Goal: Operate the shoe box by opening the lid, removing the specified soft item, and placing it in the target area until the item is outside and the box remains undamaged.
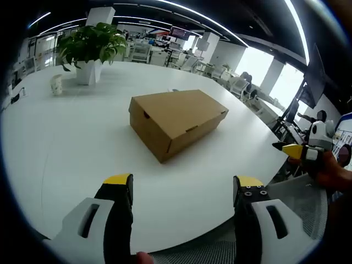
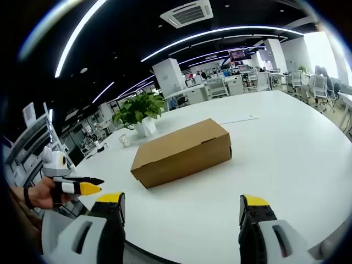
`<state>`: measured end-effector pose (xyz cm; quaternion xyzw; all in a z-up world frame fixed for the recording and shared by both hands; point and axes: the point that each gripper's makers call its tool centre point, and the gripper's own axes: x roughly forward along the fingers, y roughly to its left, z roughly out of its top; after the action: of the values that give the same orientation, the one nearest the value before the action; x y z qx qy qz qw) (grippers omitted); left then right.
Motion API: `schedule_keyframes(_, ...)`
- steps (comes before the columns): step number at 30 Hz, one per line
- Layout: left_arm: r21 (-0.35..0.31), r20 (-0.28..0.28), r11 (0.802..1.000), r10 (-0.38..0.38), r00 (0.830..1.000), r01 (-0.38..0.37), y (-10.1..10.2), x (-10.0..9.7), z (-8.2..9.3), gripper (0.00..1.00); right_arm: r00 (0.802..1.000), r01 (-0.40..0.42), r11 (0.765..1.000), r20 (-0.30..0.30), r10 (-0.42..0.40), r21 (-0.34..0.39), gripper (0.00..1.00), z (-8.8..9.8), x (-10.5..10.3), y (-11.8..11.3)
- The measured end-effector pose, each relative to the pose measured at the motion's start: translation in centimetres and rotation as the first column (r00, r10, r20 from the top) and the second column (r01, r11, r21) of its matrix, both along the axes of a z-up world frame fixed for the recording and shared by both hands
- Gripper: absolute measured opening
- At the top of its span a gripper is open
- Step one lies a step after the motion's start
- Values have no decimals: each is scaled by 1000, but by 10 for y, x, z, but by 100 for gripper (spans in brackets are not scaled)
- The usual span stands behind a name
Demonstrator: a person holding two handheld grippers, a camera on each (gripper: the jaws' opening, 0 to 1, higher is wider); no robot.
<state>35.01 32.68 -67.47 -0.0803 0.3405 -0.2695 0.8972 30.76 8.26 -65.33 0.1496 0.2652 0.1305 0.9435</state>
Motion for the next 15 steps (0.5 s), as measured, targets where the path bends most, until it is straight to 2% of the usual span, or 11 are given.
schedule_keyframes(15, -3, -1, 1000, 8, 1000, -8, 2, 1, 0, 74, 1000, -4, 1000, -4, 4, -3, 85, -1, 0, 1)
